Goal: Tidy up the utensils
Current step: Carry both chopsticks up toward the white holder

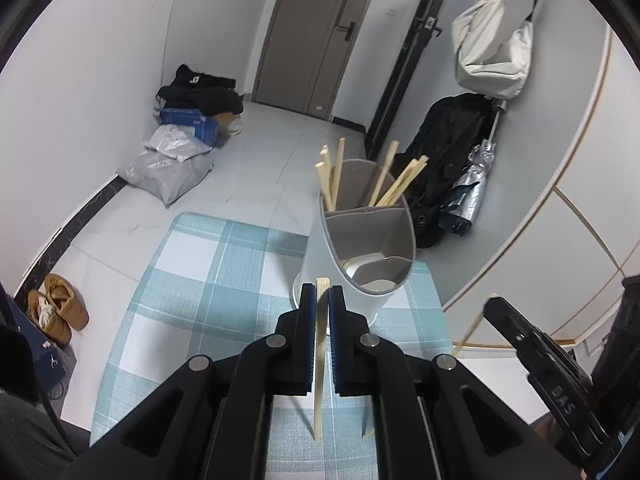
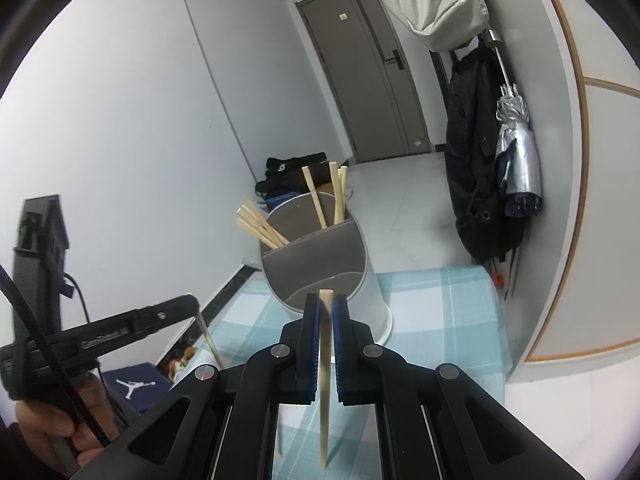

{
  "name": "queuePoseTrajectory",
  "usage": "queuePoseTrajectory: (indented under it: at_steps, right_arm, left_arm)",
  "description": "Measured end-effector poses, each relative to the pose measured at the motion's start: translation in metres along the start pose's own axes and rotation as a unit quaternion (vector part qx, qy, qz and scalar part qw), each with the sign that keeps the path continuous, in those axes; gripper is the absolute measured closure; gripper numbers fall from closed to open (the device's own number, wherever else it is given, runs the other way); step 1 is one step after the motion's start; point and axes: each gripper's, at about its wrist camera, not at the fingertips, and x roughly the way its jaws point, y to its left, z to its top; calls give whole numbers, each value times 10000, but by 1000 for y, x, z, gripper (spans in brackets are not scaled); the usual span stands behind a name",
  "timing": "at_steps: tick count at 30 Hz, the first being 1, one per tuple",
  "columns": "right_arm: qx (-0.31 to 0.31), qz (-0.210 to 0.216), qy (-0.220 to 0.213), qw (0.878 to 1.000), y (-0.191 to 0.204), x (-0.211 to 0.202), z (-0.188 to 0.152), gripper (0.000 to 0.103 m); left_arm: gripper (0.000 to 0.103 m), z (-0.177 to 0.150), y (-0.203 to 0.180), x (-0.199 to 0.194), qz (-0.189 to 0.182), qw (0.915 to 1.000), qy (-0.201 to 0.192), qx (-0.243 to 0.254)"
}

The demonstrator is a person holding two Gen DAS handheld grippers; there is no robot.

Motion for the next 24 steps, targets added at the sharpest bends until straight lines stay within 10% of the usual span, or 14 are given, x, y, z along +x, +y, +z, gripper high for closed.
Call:
queuePoseTrajectory:
  at_steps: [24]
  right_arm:
    - [-396, -99, -124, 9991, 23, -4, 26, 98]
  left_arm:
    - [101, 13, -16, -34, -344, 9977, -96, 578]
